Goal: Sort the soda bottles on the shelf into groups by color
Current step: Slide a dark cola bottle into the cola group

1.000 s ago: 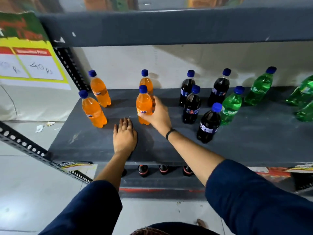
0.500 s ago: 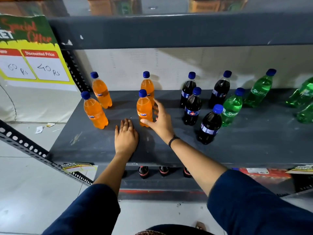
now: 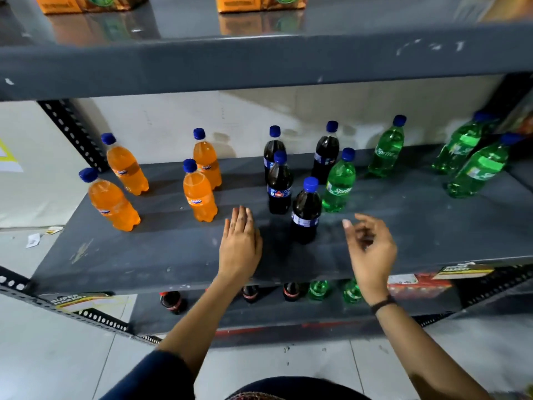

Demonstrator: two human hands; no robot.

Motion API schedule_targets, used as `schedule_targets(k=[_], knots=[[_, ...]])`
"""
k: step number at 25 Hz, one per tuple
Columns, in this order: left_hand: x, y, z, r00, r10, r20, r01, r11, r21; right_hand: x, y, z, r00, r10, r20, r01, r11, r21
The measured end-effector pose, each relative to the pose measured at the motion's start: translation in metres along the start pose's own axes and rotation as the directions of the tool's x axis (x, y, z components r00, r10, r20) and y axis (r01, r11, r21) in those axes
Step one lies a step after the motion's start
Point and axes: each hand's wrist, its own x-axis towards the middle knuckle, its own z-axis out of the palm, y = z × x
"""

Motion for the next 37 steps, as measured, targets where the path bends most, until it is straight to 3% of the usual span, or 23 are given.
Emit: schedule_targets(k=[4,8,13,18,22,29,31,33,35,37], knots=[[0.033,0.015,0.013,0.995,-0.078,0.062,0.076,0.996,0.044,0.059,0.019,0.010,0.947,0.217,0.235,-0.224,0.975,0.003],[0.030,0.013,0.026,0.993,-0.107,0.048,0.102,0.991,0.092,0.088,0.026,0.033,0.914,0.178,0.363,-0.177,0.984,-0.034],[0.032,0.008,0.029,0.995,-0.099,0.015,0.098,0.992,0.082,0.098,0.033,0.029,0.944,0.175,0.280,-0.180,0.984,-0.010],[0.034,0.010,0.032,0.995,-0.103,-0.007,0.103,0.992,0.077,0.137,0.061,-0.038,0.985,0.102,0.136,-0.094,0.993,-0.068],[0.033,0.010,0.031,0.994,-0.104,-0.016,0.105,0.991,0.077,0.159,0.079,-0.075,0.986,0.130,0.101,-0.118,0.986,-0.118],[0.033,0.014,0.030,0.994,-0.111,-0.008,0.111,0.991,0.072,0.150,0.087,-0.079,0.979,0.150,0.142,-0.146,0.989,-0.034],[0.032,0.015,0.029,0.994,-0.112,-0.010,0.113,0.991,0.070,0.127,0.084,-0.077,0.987,0.152,0.057,-0.152,0.988,-0.004],[0.032,0.016,0.029,0.994,-0.113,-0.011,0.113,0.991,0.069,0.086,0.079,-0.067,0.998,0.061,-0.011,-0.060,0.998,0.014],[0.032,0.016,0.028,0.994,-0.113,-0.011,0.113,0.991,0.068,0.047,0.067,-0.048,0.990,0.002,0.140,-0.010,0.998,0.054],[0.031,0.016,0.028,0.994,-0.110,-0.015,0.111,0.992,0.064,0.026,0.049,-0.021,0.919,0.009,0.394,-0.059,0.992,0.115]])
